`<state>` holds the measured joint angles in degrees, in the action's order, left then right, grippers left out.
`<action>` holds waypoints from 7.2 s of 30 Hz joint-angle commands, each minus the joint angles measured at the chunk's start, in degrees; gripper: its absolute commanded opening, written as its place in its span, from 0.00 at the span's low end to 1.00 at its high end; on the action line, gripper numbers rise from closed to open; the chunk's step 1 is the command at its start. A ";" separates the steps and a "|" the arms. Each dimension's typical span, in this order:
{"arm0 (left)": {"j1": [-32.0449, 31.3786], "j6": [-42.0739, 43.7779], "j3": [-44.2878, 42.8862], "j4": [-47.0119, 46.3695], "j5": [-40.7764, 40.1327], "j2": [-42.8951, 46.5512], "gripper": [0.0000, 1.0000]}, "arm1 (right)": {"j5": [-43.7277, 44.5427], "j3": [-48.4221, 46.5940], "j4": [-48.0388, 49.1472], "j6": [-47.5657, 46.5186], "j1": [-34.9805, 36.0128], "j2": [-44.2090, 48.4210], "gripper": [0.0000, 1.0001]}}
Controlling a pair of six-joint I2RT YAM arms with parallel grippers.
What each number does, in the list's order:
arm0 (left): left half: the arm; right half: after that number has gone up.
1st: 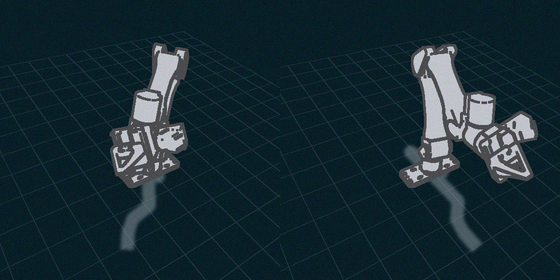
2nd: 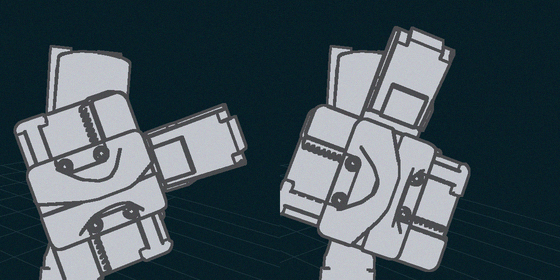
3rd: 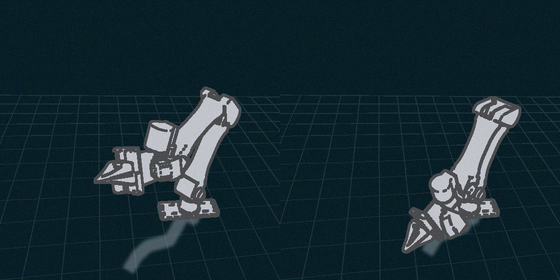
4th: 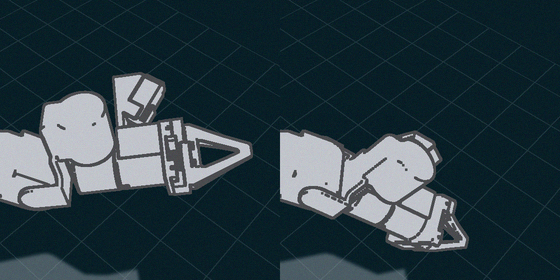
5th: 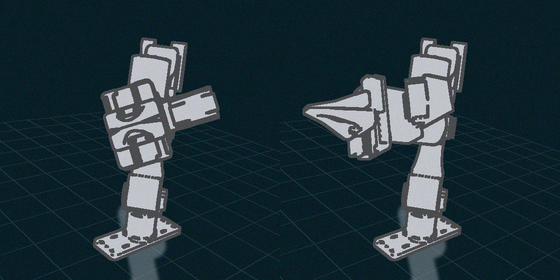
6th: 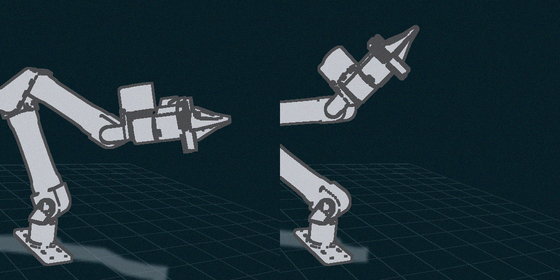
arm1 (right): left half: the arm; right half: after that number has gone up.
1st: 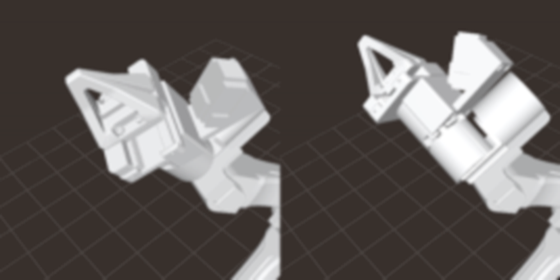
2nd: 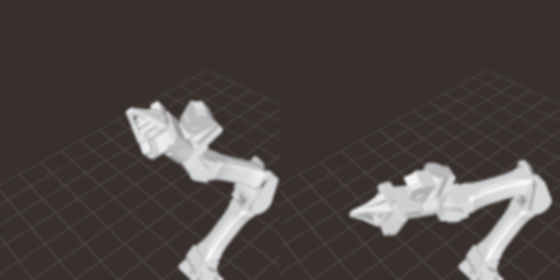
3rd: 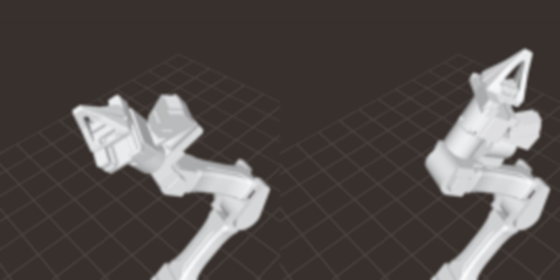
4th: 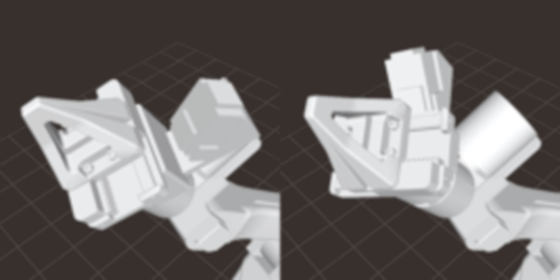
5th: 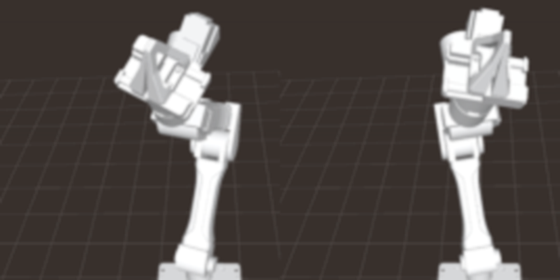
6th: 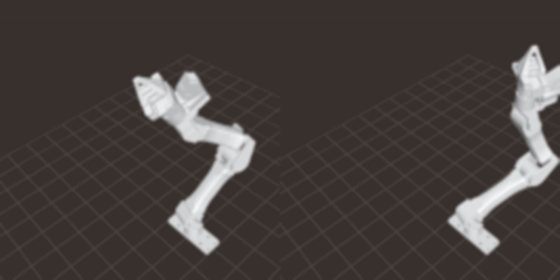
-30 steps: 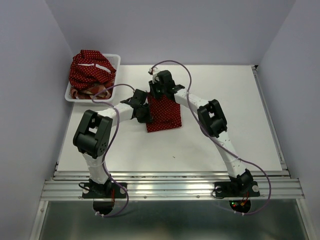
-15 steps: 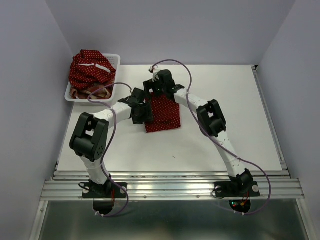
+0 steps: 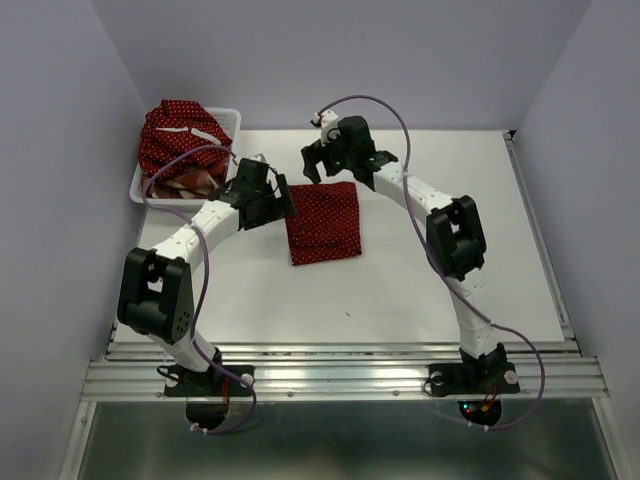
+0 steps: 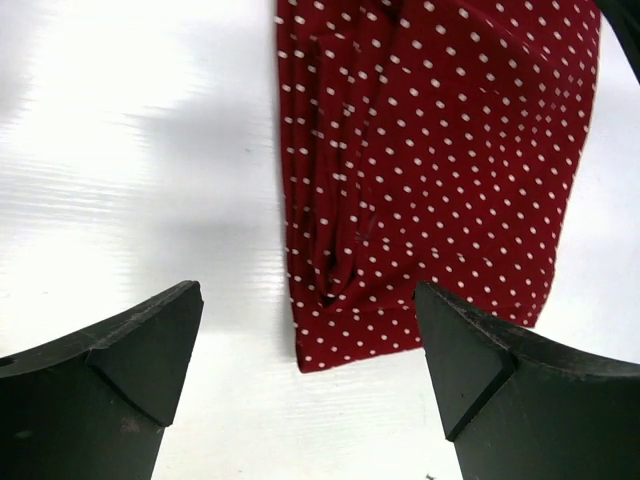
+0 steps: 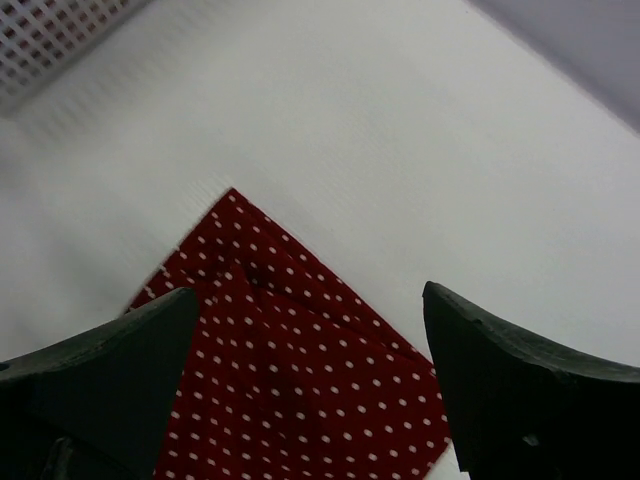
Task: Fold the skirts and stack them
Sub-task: Fold the skirt, then neatly place the folded skirt to the corner
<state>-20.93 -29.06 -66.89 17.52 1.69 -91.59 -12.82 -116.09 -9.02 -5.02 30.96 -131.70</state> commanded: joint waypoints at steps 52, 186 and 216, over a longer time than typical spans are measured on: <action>3.26 0.67 -1.40 1.03 1.12 0.10 0.99 | -5.81 -12.05 -5.40 10.10 -2.66 -12.35 1.00; 6.07 2.87 -20.46 11.31 -4.07 -11.59 0.99 | 33.12 -8.62 -6.36 -2.63 -38.16 -13.23 0.09; 7.04 3.66 -22.84 5.86 -1.96 -13.44 0.99 | 30.67 -17.50 -4.61 -1.32 -39.75 -10.95 1.00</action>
<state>-14.15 -26.13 -87.53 26.30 -0.64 -106.24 18.61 -129.43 -15.49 -8.60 -8.67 -147.98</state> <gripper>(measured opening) 0.986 0.966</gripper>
